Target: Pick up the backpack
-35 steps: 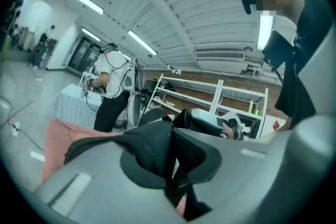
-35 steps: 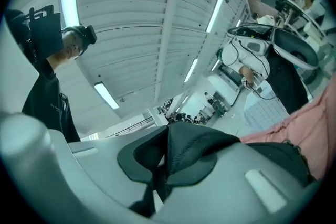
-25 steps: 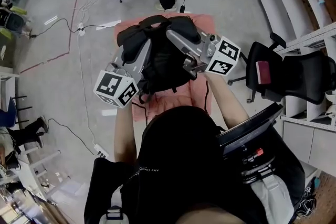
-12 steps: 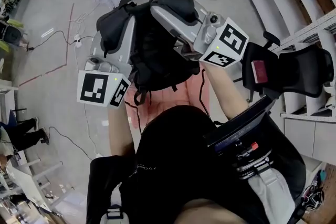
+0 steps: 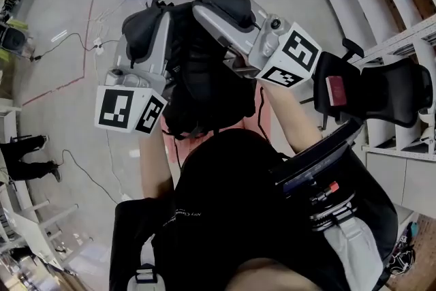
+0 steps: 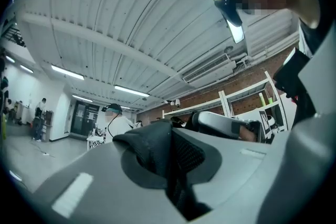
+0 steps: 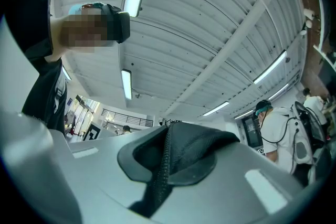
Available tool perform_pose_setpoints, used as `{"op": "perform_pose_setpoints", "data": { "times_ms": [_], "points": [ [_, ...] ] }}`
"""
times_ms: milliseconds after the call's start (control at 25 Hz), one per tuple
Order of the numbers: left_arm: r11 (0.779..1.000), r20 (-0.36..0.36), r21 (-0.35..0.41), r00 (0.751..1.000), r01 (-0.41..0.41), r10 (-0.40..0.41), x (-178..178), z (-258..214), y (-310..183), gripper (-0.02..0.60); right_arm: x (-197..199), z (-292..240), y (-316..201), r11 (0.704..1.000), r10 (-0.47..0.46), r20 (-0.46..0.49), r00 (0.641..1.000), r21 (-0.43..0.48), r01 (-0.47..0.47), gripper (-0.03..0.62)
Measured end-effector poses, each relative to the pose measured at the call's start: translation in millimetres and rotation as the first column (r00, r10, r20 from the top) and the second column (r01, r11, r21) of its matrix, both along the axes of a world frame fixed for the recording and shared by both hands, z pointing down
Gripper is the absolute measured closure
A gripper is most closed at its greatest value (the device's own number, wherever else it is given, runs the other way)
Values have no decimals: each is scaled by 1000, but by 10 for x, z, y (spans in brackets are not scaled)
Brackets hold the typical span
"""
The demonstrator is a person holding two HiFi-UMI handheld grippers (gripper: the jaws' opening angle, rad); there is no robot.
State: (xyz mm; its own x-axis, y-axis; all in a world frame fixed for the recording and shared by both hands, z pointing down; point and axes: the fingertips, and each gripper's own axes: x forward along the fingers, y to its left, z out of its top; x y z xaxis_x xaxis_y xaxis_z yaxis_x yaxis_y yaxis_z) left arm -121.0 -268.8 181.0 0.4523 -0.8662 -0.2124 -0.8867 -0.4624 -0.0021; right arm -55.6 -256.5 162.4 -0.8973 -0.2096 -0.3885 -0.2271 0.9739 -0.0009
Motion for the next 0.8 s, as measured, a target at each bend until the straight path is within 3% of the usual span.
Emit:
{"op": "perform_pose_setpoints", "data": {
  "times_ms": [800],
  "points": [
    [1000, 19, -24, 1000, 9, -8, -79, 78, -18, 552, -146, 84, -89, 997, 58, -52, 997, 44, -56, 559]
  ]
}}
